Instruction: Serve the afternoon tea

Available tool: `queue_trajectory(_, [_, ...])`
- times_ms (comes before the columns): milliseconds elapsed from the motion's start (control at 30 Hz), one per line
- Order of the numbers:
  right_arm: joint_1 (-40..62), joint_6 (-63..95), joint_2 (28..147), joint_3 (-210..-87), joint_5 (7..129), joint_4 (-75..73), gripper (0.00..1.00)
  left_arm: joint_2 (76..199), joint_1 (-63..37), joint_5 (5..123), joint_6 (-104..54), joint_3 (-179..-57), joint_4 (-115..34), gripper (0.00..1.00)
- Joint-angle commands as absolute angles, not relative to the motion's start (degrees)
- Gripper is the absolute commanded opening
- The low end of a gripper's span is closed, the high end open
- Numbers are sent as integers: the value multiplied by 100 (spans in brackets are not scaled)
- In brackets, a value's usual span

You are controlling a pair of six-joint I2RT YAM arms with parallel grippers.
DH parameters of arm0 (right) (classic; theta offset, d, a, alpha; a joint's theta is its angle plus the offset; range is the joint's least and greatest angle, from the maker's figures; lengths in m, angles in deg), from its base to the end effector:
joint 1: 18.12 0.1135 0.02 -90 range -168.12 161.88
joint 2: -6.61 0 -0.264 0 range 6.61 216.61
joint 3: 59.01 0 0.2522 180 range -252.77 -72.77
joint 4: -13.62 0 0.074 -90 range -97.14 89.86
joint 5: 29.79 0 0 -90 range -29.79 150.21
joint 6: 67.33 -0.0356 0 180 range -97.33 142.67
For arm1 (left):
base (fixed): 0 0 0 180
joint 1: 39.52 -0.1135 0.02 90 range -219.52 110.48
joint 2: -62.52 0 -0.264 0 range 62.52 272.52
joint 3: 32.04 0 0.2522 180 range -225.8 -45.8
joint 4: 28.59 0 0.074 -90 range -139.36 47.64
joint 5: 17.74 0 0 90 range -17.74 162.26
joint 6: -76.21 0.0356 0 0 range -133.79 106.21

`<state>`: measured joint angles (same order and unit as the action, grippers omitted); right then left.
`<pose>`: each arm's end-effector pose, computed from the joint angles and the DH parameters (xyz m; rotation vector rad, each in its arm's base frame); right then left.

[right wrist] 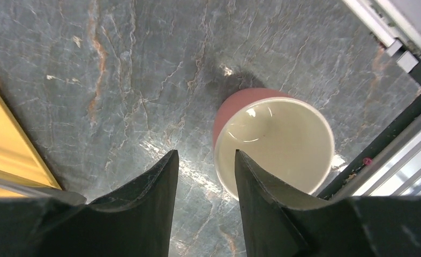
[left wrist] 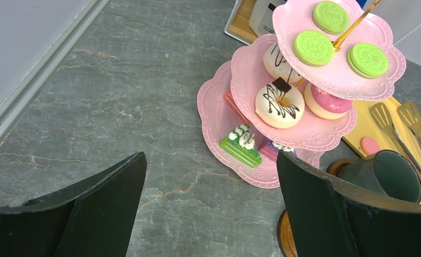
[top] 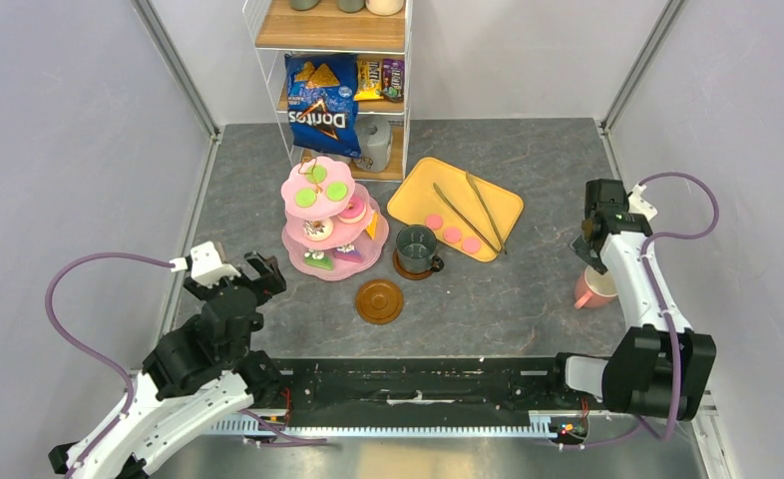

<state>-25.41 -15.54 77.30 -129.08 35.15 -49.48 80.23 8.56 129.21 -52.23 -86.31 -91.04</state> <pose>0.2281 -0.0444 0.2647 1.1131 2.3109 -0.3893 0.0590 -0.0211 0.3032 -0.4364 1.7583 -0.0586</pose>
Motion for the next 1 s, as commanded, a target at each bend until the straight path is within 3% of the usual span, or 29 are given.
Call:
queue_trajectory(0, [-2691, -1726, 7918, -12623, 3886, -4481, 50, 8039, 847, 13047, -5097, -8676, -8859, 98])
queue_trajectory(233, [-2805, -1672, 8170, -12325, 3928, -4400, 37, 8063, 844, 13045, -5109, -8658, -8867, 97])
queue_trajectory(500, [-2584, -1333, 7837, -12374, 3735, -4467, 4, 8097, 838, 13053, -5127, -8655, -8865, 97])
queue_trajectory(700, [-1474, -845, 7329, -12723, 2806, -4758, 0, 8111, 838, 13095, -5117, -8654, -8871, 97])
queue_trajectory(967, [-20, 36, 6814, -13669, 2519, -5131, 0, 8126, 838, 13107, -5123, -8638, -8878, 96])
